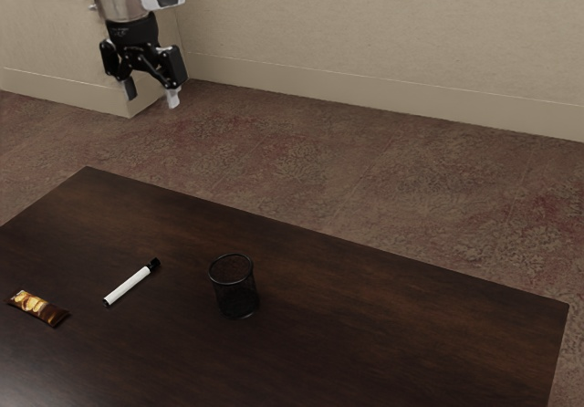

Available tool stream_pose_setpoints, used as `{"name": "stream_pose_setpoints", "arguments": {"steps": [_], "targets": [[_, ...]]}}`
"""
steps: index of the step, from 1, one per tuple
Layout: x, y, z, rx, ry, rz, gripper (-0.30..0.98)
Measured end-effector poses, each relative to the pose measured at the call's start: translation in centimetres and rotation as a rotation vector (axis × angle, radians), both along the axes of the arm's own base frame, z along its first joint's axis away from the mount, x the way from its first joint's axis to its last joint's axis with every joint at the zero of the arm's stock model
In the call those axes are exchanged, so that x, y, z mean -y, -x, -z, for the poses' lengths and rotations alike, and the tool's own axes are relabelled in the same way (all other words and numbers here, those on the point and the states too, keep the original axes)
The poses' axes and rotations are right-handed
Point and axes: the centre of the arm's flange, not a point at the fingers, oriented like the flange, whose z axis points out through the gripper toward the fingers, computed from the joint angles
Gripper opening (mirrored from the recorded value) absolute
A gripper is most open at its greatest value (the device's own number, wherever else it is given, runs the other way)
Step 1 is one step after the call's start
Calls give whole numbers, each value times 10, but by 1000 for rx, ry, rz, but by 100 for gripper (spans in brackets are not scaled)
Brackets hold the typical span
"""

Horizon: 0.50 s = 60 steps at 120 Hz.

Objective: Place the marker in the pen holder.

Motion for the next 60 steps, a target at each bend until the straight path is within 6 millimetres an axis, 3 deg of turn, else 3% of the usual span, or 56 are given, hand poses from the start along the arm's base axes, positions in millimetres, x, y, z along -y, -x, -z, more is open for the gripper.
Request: {"name": "stream_pose_setpoints", "arguments": {"steps": [13, 32, 44, 60], "targets": [[1, -1, 1, 0, -6, 4, 69], [-14, 5, 5, -19, -16, -20, 69], [-28, 21, 51, -82, -6, -41, 69], [-52, 32, 136, -163, 7, -80, 69]]}}
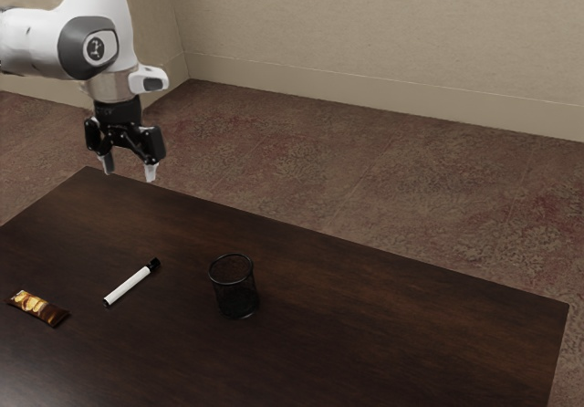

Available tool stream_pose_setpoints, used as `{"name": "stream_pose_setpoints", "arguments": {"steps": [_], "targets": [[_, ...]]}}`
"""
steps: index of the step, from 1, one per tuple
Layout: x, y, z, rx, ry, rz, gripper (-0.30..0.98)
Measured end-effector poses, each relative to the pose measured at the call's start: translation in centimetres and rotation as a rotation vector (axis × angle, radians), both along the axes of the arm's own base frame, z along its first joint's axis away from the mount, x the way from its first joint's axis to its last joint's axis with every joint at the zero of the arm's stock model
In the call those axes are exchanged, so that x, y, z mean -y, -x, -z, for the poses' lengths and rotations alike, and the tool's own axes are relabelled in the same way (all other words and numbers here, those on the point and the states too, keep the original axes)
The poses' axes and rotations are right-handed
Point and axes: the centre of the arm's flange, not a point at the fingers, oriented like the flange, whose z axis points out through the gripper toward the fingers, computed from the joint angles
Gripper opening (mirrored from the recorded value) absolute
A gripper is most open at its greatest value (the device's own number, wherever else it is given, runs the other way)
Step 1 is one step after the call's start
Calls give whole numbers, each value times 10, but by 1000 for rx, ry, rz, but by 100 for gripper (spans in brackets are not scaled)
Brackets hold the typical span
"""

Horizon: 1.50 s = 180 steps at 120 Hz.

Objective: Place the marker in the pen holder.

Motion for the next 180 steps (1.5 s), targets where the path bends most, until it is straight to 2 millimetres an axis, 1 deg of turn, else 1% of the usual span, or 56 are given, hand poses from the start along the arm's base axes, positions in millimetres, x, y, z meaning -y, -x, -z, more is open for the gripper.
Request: {"name": "stream_pose_setpoints", "arguments": {"steps": [9, 13, 21, 30, 36, 40, 47, 59, 65, 74, 82, 97, 106, 144, 160, 180], "targets": [[-13, 4, 53, -30, 0, -22, 69], [-17, 5, 70, -35, -3, -29, 69], [-20, 8, 96, -44, -5, -35, 69], [-19, 5, 121, -42, -10, -32, 69], [-18, 2, 133, -26, -17, -27, 69], [-20, 3, 143, -19, -19, -20, 69], [-20, 12, 163, 2, -17, 17, 69], [-20, 27, 187, 27, -16, 89, 69], [-21, 30, 193, 44, -20, 133, 69], [-31, 35, 200, 65, -28, 179, 69], [-33, 37, 207, 80, -32, 228, 69], [-41, 36, 235, 76, -33, 288, 69], [-47, 34, 246, 81, -28, 303, 69], [-50, 30, 256, 111, -13, 336, 68], [-51, 27, 258, 114, -12, 349, 57], [-52, 25, 256, 122, -7, 353, 38]]}}
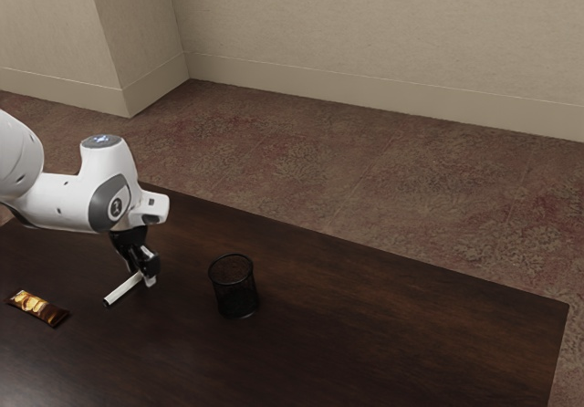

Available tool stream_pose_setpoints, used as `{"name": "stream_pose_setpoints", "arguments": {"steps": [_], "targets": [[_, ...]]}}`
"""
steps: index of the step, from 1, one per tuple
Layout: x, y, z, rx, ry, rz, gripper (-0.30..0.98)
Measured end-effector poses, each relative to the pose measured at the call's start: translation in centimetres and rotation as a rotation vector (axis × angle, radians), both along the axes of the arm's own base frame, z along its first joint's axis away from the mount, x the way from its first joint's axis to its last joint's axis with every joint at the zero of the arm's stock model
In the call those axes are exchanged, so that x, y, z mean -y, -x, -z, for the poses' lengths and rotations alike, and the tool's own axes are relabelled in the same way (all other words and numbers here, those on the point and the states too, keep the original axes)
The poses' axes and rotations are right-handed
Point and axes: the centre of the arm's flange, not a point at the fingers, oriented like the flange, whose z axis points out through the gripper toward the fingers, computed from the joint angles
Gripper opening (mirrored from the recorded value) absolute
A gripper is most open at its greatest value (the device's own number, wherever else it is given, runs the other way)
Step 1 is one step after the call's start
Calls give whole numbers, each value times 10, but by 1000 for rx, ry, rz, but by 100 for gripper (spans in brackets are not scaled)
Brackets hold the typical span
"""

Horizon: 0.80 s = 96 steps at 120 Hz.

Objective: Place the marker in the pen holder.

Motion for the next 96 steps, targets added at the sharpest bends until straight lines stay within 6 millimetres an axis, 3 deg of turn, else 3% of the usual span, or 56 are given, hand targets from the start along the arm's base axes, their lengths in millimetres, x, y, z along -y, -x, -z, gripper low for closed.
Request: {"name": "stream_pose_setpoints", "arguments": {"steps": [43, 96], "targets": [[-8, 0, -3, 5, 2, -4, 7], [-8, 0, 0, 1, -4, -2, -5]]}}
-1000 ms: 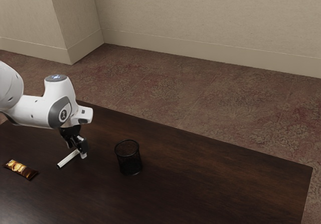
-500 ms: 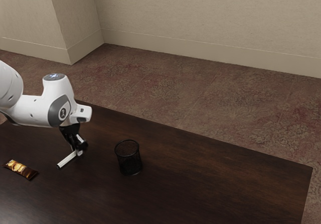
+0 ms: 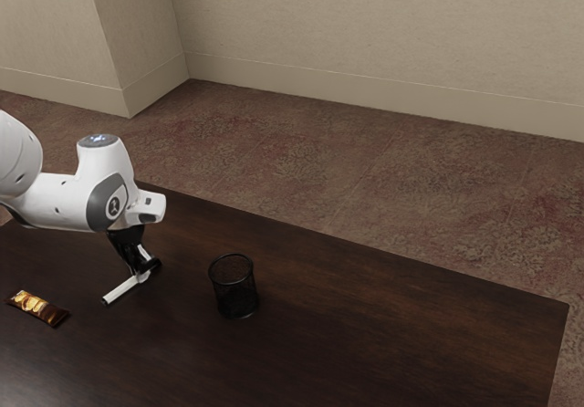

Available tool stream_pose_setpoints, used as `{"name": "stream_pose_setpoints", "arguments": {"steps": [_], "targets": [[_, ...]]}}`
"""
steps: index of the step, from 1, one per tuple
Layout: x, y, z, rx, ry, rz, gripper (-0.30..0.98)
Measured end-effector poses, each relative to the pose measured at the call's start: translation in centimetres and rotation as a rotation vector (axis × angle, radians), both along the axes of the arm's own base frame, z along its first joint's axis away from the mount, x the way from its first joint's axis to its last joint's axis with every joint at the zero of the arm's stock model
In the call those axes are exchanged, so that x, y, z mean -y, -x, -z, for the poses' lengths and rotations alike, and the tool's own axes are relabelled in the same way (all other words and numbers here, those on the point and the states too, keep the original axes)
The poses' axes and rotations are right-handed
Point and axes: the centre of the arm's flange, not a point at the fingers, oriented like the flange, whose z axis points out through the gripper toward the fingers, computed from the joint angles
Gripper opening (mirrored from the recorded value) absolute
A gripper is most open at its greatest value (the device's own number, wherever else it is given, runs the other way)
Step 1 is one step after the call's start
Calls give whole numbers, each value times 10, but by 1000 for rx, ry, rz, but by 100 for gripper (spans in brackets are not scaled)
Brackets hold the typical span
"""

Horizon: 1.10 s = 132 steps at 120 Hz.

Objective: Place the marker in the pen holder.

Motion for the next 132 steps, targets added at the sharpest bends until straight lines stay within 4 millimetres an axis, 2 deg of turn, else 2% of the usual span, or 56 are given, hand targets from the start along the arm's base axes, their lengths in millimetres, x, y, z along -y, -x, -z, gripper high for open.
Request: {"name": "stream_pose_setpoints", "arguments": {"steps": [16, 36, 48, 61, 67, 80, 92, 122, 132], "targets": [[1, -4, -15, 32, -5, -2, -8], [12, -15, -85, 261, -32, 9, -10], [35, -9, -124, 434, -41, 40, -10], [70, 8, -178, 618, -39, 92, -10], [85, 17, -192, 669, -35, 116, -10], [115, 30, -200, 722, -28, 166, -10], [139, 33, -197, 737, -20, 209, -10], [191, 29, -171, 711, 7, 298, -9], [202, 29, -161, 694, 16, 316, -9]]}}
